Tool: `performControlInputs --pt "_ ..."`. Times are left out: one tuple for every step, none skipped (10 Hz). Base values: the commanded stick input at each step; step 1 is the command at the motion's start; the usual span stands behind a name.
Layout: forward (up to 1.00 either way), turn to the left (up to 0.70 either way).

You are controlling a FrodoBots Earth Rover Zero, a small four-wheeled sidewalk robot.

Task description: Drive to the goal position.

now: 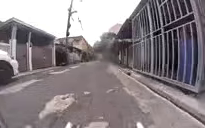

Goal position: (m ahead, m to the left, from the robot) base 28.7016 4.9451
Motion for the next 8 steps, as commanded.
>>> performControlInputs --pt "0.69 0.0" --pt "0.69 0.0" --pt "0.69 0.0" --pt "0.69 0.0" --pt "0.69 0.0" --pt "0.69 0.0" --pt "0.69 0.0" --pt "0.69 0.0"
